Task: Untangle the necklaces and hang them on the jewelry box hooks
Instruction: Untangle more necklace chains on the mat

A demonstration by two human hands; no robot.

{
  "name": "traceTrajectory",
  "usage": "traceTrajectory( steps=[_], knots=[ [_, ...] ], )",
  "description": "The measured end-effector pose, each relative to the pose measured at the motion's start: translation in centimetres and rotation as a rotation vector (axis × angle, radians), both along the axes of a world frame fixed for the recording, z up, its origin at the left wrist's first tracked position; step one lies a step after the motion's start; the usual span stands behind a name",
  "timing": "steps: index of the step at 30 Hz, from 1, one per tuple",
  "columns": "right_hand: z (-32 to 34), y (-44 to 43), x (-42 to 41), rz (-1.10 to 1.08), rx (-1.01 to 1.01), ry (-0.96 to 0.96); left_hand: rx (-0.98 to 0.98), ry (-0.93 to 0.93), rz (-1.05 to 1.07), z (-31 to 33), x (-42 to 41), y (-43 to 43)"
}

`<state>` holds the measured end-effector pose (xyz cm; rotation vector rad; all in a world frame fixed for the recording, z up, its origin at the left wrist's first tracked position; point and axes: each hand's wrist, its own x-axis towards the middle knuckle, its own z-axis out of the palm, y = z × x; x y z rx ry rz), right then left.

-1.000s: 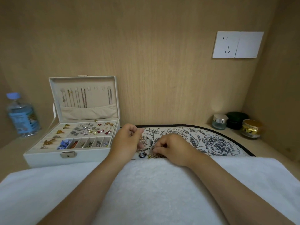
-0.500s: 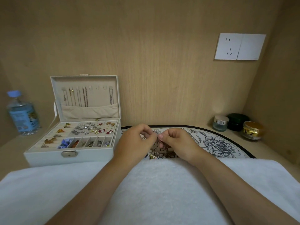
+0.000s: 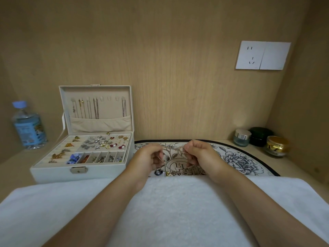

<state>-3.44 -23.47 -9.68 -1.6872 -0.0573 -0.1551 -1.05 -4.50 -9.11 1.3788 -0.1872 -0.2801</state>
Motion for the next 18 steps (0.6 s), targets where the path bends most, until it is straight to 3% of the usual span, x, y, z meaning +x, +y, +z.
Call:
traceTrajectory(
  steps=[3,5,9,14,18],
  knots=[
    [0.3,0.1,0.1,0.002,0.177,0.010,-0.271,0.087,-0.020,0.2,0.1,0.3],
    [0.3,0.0,0.3,-0.101,0.220,0.028,-0.293,0.079,-0.032,0.3,0.2,0.5],
    [0.4,-0.6,0.5,-0.374,0.195,0.078,-0.058,-0.059,0.019,1.0,0.0,0.9],
    [0.2,-2.7,0.9,-0.403,0.632,0.200,0.212,-0.240,0.109,1.8,-0.2,1.5],
    [0.3,-4.1,0.9,-0.439,0.375,0.192,0.368,-0.361,0.185,2.1,-0.3,1.5]
  ],
)
